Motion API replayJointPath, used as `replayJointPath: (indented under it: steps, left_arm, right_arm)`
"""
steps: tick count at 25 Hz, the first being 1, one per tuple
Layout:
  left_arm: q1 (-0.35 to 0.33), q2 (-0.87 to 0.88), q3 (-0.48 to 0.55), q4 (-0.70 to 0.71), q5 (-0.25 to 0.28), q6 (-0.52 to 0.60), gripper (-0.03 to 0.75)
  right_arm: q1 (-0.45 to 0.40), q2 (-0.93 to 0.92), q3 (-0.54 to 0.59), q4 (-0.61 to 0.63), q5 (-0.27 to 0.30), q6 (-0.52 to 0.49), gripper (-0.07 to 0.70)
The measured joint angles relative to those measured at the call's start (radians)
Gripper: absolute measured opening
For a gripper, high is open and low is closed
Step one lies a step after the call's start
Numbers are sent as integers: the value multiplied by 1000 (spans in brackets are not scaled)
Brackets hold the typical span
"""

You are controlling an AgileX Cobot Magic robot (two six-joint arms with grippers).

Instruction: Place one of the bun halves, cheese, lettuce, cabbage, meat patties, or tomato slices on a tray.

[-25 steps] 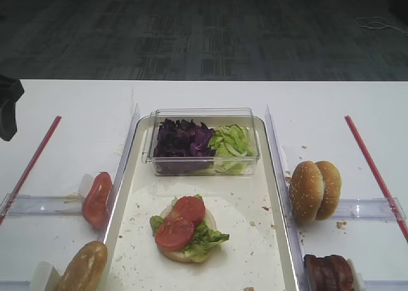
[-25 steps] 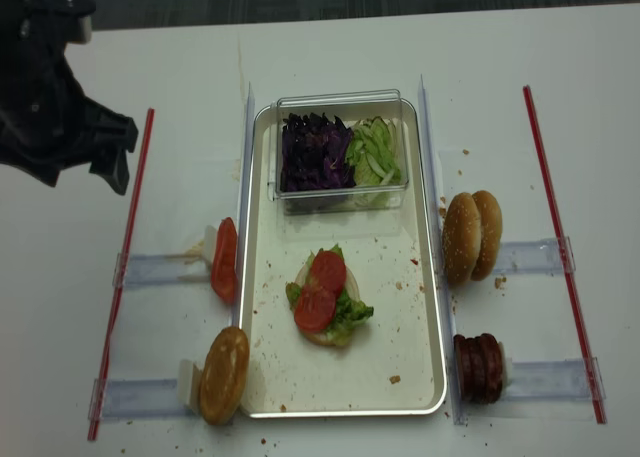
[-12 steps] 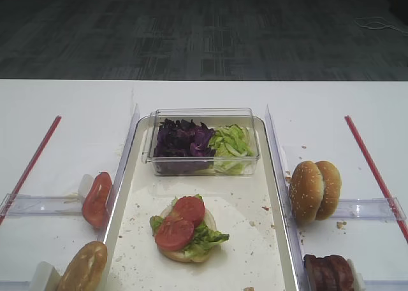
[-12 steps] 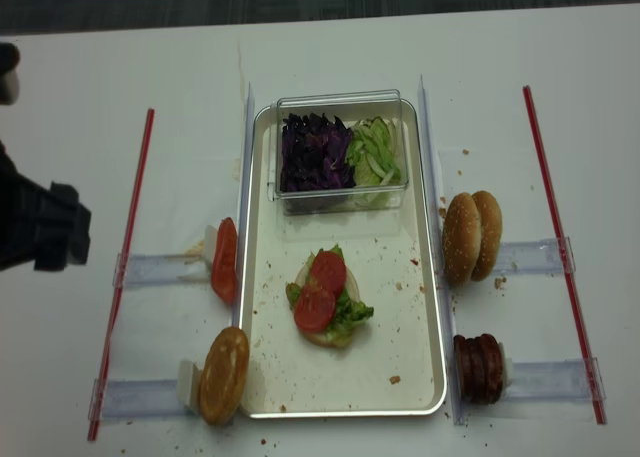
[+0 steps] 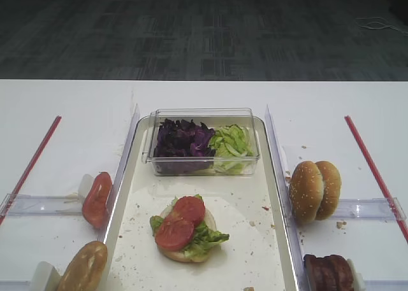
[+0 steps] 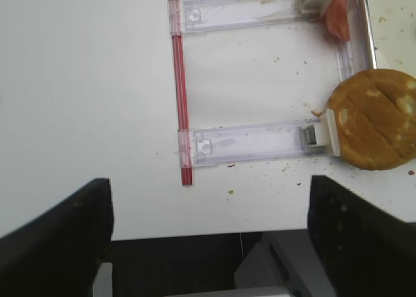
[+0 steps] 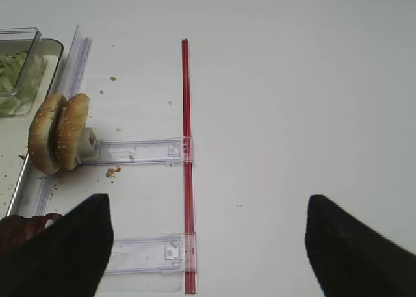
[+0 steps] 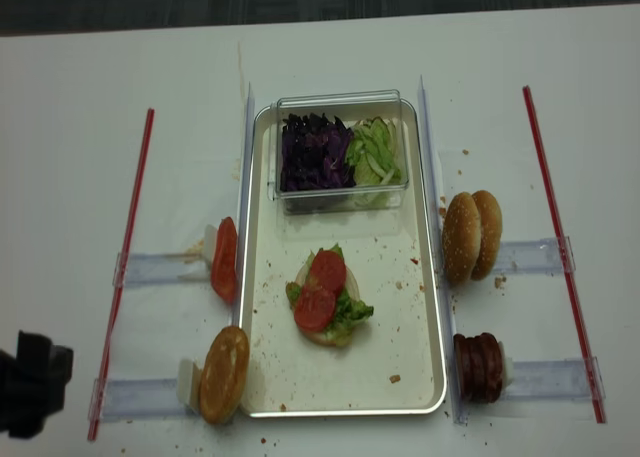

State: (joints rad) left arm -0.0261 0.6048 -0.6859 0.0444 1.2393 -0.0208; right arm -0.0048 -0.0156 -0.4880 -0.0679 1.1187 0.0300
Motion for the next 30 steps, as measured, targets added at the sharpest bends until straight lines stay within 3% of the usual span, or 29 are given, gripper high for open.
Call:
replayJointPath:
  steps: [9,22,30]
  left_arm:
    - [0,-263,182,-145,-70,98,594]
    - [0,-606,190,-157,-66,125,594]
    - [2,-620,194,-54,-63,2,594]
  right_arm:
    - [0,0,0,0,0,0,632]
    - [0,0,0,0,0,-2,631]
    - [0,0,0,0,0,-2,632]
